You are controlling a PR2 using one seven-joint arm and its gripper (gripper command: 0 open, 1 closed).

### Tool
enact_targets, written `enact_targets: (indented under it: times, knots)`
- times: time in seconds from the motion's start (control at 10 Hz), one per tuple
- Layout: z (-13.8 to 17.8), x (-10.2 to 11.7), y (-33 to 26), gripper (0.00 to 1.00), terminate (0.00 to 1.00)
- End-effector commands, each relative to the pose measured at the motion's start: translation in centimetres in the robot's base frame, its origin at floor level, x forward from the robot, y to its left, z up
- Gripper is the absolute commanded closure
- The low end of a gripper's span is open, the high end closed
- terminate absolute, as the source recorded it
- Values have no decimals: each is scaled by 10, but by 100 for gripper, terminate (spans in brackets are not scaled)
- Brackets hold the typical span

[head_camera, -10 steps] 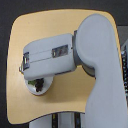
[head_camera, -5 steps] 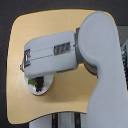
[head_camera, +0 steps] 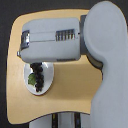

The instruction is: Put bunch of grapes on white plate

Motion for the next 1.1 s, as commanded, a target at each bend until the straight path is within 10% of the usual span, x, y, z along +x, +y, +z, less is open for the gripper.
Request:
enact_targets:
  times: [0.0,1.0]
  knots:
    - [78,49,-3,0,0]
    - [108,58,-172,0,0]
